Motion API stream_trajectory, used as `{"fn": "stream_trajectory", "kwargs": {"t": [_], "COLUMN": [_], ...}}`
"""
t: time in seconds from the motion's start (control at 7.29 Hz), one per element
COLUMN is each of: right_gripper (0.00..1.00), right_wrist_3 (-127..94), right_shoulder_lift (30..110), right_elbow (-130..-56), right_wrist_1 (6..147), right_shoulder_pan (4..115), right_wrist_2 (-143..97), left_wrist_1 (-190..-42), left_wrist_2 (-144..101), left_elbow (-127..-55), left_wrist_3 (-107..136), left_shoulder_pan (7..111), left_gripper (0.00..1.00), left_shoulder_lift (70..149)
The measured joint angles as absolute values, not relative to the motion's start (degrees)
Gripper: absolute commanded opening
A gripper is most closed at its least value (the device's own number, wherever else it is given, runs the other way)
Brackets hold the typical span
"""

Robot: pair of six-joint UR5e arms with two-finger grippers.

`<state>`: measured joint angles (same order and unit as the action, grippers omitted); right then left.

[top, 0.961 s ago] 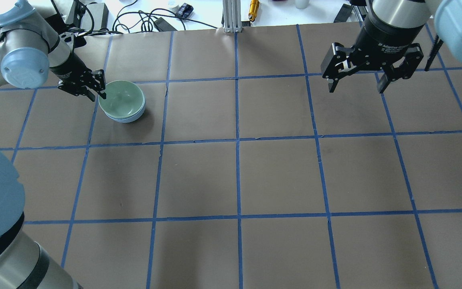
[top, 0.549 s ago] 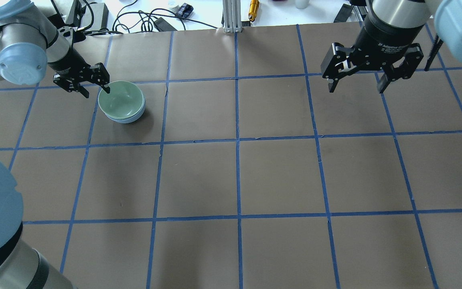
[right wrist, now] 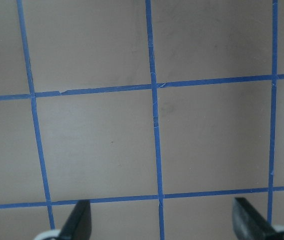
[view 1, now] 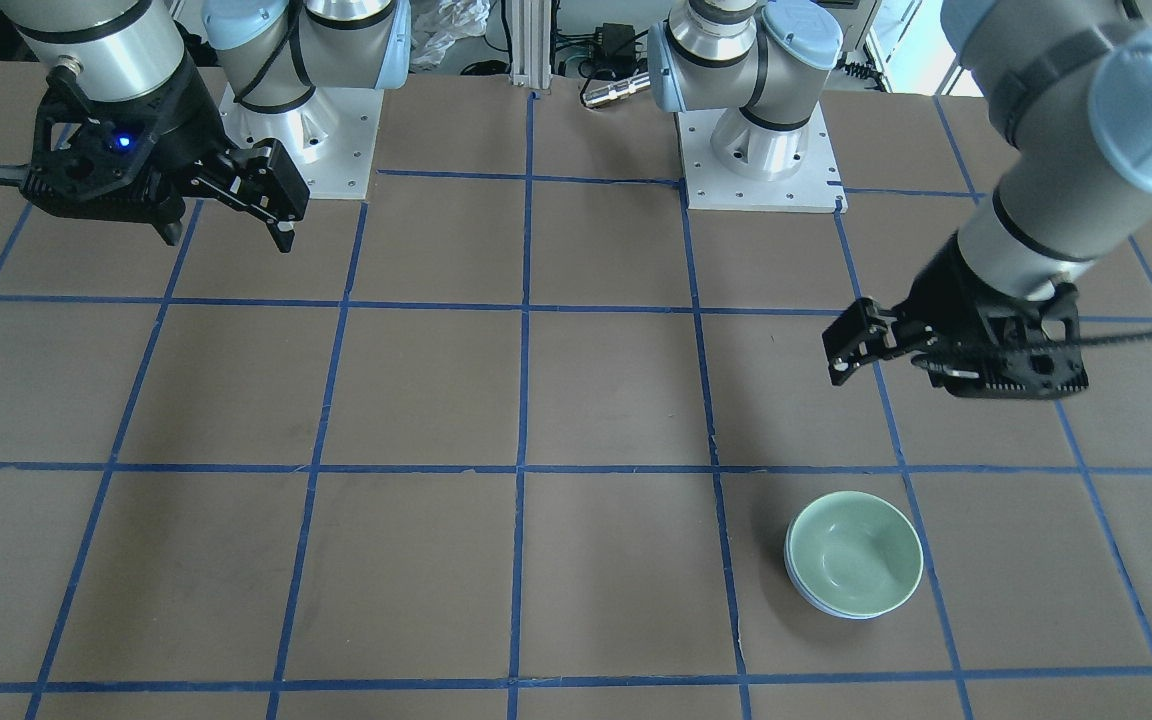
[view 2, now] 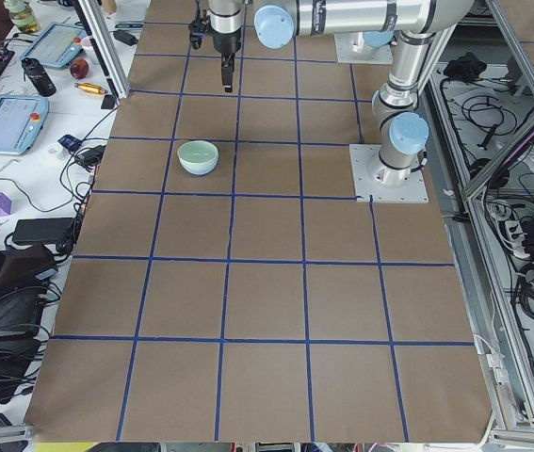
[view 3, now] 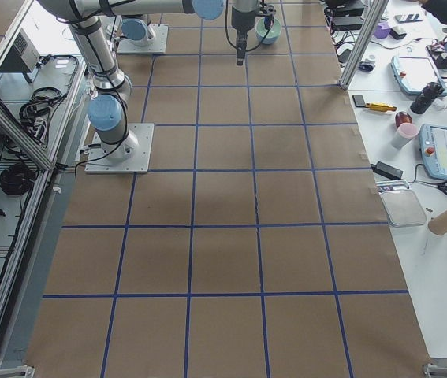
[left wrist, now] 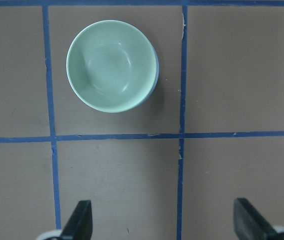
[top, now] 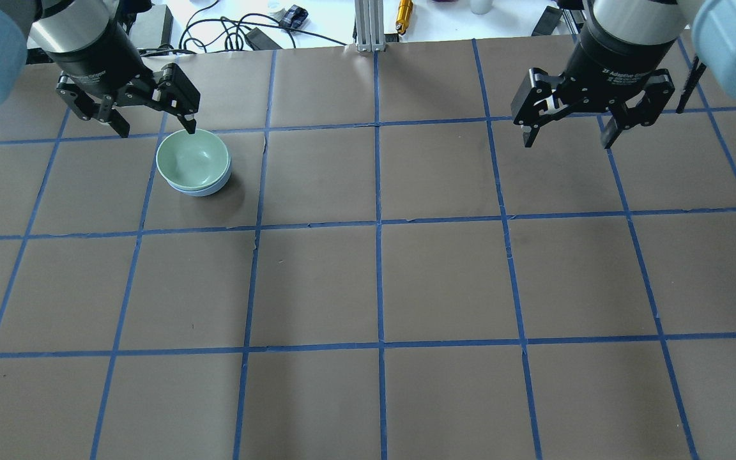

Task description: Stack green bowl on blue bowl

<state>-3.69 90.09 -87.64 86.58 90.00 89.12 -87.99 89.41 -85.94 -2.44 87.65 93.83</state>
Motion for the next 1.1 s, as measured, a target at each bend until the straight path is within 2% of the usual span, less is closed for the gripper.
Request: {"fn": "stream_trajectory", "kwargs": {"t": [0.27, 1.1], "right_gripper": [1.00, 1.00], "right_wrist_3": [-3.7, -3.7], "right_shoulder_lift": [90.1, 90.1], "right_elbow": [-87.6, -87.6], "right_wrist_1": [86.6, 86.6], "right_shoulder_pan": [90.0, 90.0], "right_wrist_2": [89.1, 89.1], "left_wrist_1": [-89.3, -90.1], "left_wrist_2": [89.8, 90.0], "left_elbow": [-86.1, -86.1], "left_wrist_3": [0.9, 1.6], "left_shoulder_pan": [91.5, 92.4], "left_gripper": [1.00, 1.00], "left_shoulder_lift": [91.4, 90.4]}}
